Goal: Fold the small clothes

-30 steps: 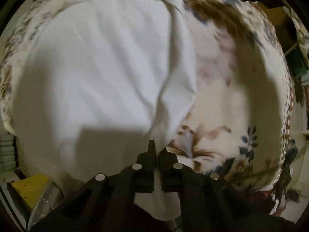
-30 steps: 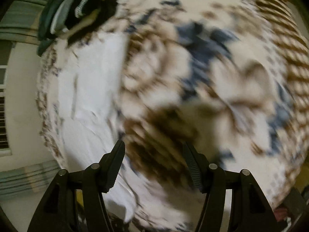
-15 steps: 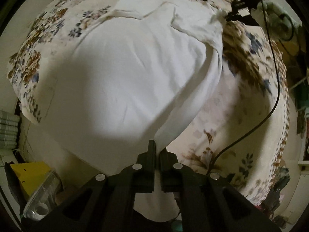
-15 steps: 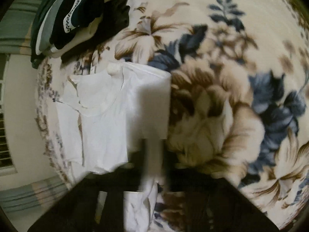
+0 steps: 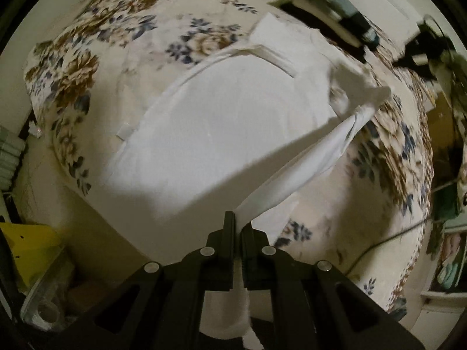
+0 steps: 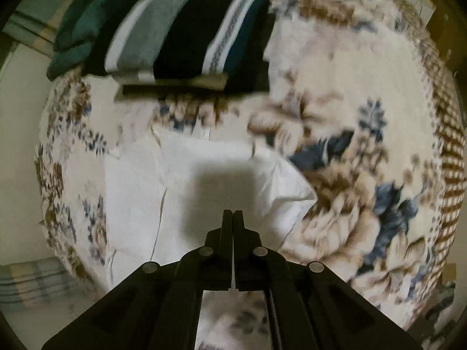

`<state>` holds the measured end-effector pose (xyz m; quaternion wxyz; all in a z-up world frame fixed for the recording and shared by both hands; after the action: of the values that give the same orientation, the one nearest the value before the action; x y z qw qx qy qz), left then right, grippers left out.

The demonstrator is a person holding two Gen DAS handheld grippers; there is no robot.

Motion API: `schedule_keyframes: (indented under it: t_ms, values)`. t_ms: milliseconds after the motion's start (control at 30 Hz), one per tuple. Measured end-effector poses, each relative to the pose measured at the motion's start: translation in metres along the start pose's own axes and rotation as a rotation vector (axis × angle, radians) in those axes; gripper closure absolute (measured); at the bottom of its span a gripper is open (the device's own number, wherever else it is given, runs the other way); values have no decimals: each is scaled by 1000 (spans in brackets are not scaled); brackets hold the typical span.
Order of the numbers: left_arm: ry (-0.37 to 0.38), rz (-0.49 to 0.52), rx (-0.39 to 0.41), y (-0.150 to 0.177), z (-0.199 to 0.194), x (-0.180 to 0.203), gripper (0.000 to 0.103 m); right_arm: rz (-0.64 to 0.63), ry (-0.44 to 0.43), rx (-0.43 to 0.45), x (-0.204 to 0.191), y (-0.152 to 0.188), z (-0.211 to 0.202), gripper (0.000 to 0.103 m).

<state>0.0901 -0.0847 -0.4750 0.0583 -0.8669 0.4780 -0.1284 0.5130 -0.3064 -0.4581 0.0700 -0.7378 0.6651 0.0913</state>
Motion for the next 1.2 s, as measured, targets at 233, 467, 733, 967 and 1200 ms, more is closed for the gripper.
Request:
schedule_keyframes:
  t_ms: [233,467,733,967,1200]
  values:
    - [50,8,5,-11,2,-13,101,209,148,-57,49,14,49,62]
    - [64,16,5,-9,0,-16,101,364,2,-91,66,29,72,64]
    - [81,-30,6,-11,-9,-26,101,237,6,43,3,21,30,99]
    - [36,-120,25,-27,-7,-77,101,-9,49,29,-135,-18,29,99]
    - [0,-171,3,-42,35,-130,101,-127,171,12,-244,-43,99,99]
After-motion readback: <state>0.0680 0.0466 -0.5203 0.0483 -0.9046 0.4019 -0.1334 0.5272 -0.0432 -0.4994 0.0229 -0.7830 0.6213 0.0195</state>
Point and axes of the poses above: each gripper's, at about its wrist camera, not at the fingertips, and z roughly the way its jaws point, x to its right, y to its underside, the point moved 2 cm from there along z, roughly the way its jaws point, and after that the axes turned 1 degree about -y, right-handed, at the moved point
